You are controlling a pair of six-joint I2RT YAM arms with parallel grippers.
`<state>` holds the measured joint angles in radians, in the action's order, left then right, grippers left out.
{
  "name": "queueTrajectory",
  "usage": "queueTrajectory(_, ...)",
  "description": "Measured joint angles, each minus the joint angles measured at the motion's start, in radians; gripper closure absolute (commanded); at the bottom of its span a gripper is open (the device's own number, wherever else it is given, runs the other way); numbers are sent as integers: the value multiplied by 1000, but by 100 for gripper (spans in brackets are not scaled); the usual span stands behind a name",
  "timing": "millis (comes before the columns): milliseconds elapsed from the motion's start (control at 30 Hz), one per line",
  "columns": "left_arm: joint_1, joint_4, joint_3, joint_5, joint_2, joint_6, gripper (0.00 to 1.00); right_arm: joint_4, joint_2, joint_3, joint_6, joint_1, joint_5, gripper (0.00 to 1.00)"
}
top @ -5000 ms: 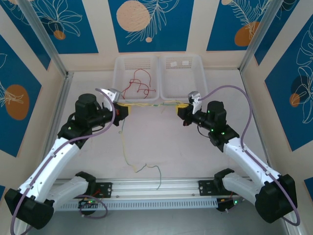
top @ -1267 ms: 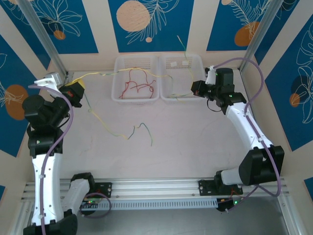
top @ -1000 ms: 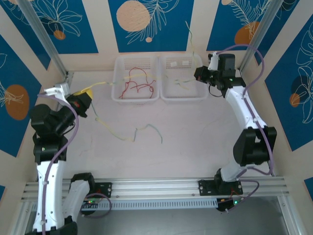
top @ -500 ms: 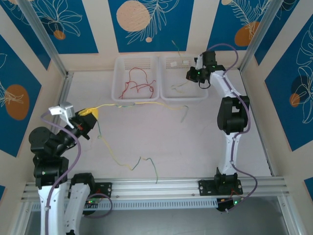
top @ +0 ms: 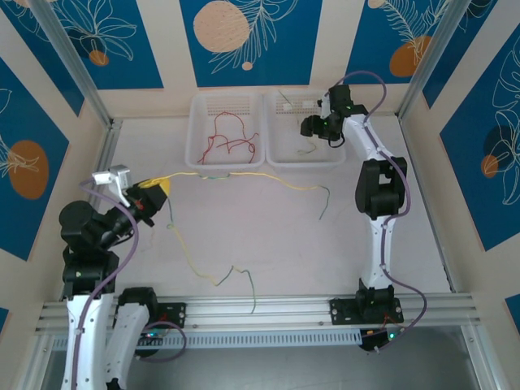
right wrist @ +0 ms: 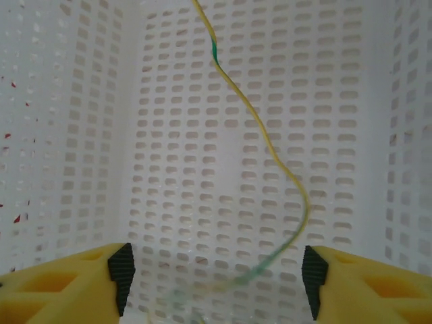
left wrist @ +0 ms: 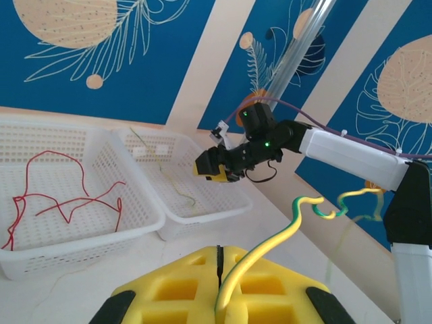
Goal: Untangle the cables
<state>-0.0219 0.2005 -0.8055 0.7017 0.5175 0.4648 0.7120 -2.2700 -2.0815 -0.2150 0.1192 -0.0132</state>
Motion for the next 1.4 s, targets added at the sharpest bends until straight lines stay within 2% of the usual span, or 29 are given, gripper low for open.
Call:
queueTrajectory(33,8,0,0,-3,3,-3,100,8,4,0,4,7,-18,23)
queueTrajectory(200,71,9,0,-48,56,-51,100,64,41,-32,26,26,-72,23)
queueTrajectory(333,156,26,-1,-115,131,-120,100,75,180,-6,56,32,-88,23)
queueTrajectory(433,225,21,-3,-175,206,-163,100,3,397,137,89,47,-42,22)
queueTrajectory(500,262,10,-3,-214,254,-187,100,-69,561,268,102,75,19,16)
queueTrajectory(533,279,2,-3,-234,279,-196,100,-114,652,341,106,96,68,12)
queueTrajectory(567,294,-6,-5,-250,301,-206,100,-169,740,418,105,121,121,2)
queueTrajectory(667,329,-34,-17,-283,353,-223,100,-303,927,612,116,225,220,0)
queueTrajectory(733,347,-56,-29,-291,378,-233,100,-362,985,703,138,316,244,0)
queueTrajectory(833,372,-97,-43,-297,399,-233,100,-441,988,816,166,453,266,1)
queueTrajectory(1000,413,-133,-67,-338,414,-237,100,-528,916,933,177,598,251,1)
queueTrajectory(1233,449,-192,-70,-432,415,-227,100,-699,804,938,187,814,155,0)
queueTrajectory(1400,466,-229,-65,-476,415,-201,100,-843,703,938,158,883,67,1)
